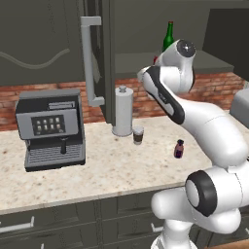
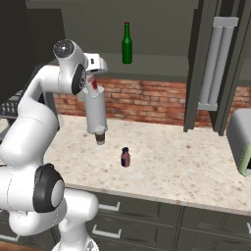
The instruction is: Sort all alcoholic drinks to one cabinet, and non-alcoholic drinks to the other.
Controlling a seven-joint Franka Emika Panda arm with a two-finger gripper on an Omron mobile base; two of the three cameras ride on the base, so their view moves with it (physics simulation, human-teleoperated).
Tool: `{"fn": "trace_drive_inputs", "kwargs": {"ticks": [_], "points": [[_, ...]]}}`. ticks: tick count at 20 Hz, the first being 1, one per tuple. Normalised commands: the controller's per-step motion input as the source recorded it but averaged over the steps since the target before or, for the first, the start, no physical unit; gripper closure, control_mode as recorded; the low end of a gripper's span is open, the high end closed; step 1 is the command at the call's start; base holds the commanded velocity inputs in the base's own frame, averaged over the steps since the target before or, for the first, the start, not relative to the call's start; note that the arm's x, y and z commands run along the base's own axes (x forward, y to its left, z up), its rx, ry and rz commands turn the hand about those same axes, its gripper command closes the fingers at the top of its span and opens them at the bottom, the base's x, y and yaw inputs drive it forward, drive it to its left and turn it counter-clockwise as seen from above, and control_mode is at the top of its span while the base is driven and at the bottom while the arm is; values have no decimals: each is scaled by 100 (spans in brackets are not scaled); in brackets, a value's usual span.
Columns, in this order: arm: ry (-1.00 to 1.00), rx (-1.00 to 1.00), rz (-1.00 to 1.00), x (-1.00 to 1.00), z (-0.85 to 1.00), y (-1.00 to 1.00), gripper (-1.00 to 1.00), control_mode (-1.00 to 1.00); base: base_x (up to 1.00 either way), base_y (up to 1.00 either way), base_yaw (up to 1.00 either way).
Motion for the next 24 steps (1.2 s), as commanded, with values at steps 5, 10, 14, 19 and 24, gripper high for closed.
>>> {"fn": "trace_drive_inputs", "kwargs": {"ticks": [5,10,14,19,24], "points": [[-4,4,-2,0,38,-5,100,-100,0,0,0],[-4,5,-3,0,33,-5,100,-100,0,0,0],[-3,5,-3,0,31,-5,100,-100,0,0,0],[-3,6,-3,0,31,-2,100,-100,0,0,0],[-2,6,-3,1,25,0,100,-100,0,0,0]]}}
